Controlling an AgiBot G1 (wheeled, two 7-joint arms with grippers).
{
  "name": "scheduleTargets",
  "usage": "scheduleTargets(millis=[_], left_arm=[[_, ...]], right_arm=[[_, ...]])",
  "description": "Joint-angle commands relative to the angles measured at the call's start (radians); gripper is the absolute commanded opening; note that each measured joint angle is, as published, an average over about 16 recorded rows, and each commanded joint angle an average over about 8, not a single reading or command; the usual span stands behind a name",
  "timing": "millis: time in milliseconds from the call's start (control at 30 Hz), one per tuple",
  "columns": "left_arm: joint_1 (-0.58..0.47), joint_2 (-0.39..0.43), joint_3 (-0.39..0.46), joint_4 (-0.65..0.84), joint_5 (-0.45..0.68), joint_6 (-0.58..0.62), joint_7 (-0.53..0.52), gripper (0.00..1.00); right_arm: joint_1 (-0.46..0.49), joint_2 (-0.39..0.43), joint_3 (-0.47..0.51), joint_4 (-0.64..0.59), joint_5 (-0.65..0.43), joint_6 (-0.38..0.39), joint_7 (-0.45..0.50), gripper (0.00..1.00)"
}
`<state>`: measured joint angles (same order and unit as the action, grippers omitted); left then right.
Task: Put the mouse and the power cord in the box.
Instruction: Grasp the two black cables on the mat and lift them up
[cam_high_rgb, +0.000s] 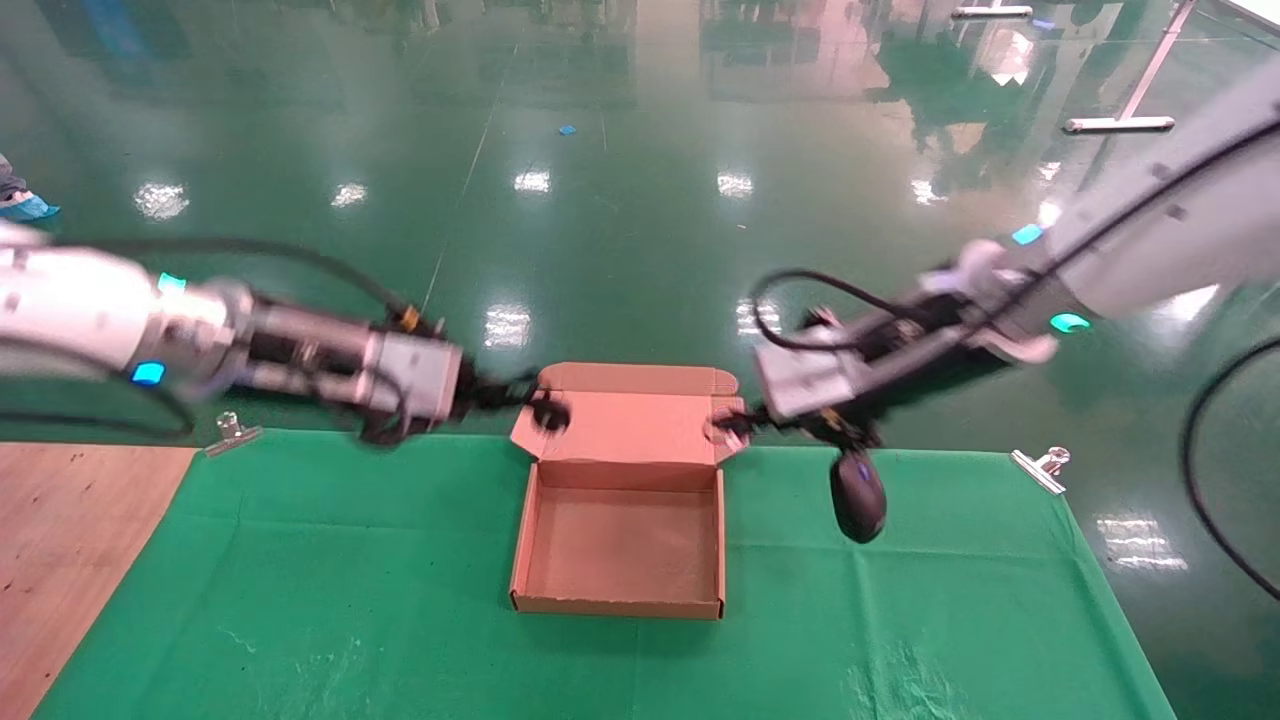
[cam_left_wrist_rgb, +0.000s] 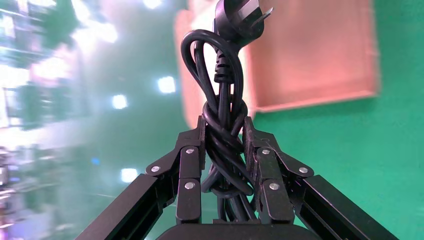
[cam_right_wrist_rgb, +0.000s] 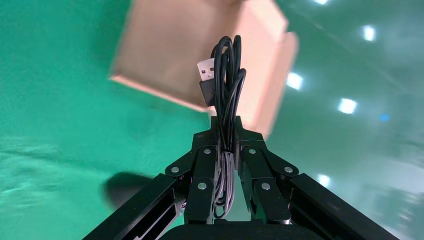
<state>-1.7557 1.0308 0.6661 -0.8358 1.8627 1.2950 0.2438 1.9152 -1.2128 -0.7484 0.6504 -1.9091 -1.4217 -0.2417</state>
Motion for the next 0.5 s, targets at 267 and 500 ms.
scheduleTargets(millis=[267,500], left_arm=[[-0.089,0.101,-0.005,0.181,-0.014,-0.051,0.154,0.0],[-0.075,0.138,-0.026,0.292,-0.051,-0.123,0.307,0.0]], right_arm=[[0.046,-0.117,-0.006,-0.111,-0.014,0.094,-0.017,0.0],[0.062,-0.144,-0.022,-0.19,0.031,0.132,-0.084,0.0]])
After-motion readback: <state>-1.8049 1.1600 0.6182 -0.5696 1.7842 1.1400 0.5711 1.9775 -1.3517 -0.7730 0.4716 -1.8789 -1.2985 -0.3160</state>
